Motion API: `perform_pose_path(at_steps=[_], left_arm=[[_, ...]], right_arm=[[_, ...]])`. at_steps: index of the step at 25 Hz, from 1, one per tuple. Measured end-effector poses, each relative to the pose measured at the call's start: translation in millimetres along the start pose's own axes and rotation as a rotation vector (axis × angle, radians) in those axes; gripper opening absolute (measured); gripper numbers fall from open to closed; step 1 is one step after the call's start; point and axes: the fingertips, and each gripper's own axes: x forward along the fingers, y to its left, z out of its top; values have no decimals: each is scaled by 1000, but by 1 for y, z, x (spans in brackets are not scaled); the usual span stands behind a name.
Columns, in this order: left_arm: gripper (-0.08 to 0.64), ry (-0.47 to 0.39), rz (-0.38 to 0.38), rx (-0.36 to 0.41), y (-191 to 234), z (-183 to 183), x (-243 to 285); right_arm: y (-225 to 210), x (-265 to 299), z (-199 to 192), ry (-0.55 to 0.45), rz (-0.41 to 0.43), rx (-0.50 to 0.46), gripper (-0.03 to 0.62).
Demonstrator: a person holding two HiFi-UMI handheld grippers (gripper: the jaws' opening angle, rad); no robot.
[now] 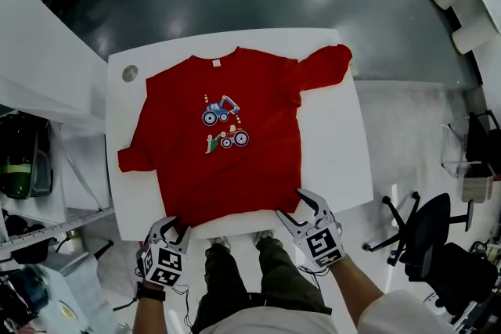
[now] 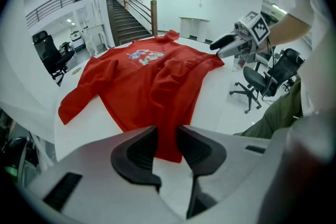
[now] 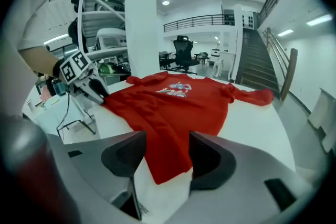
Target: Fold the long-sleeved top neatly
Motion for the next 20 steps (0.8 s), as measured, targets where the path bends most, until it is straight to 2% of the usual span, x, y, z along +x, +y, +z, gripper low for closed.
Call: perform_pose_path(at_steps=[4,8,15,20], left_arm=[[130,-1,2,0,1,0,0],[130,-3,4,1,1,0,1],[130,5,-2,5,1,-1,1],[130,18,-17,42,0,-2,1]], right_arm=[[8,6,-30,123,-1,-97,218],[11,12,-38,169,-19,-171,169],[9,10,-41,176,-10,-163,146],[8,4,-48,196,15,-180,146]])
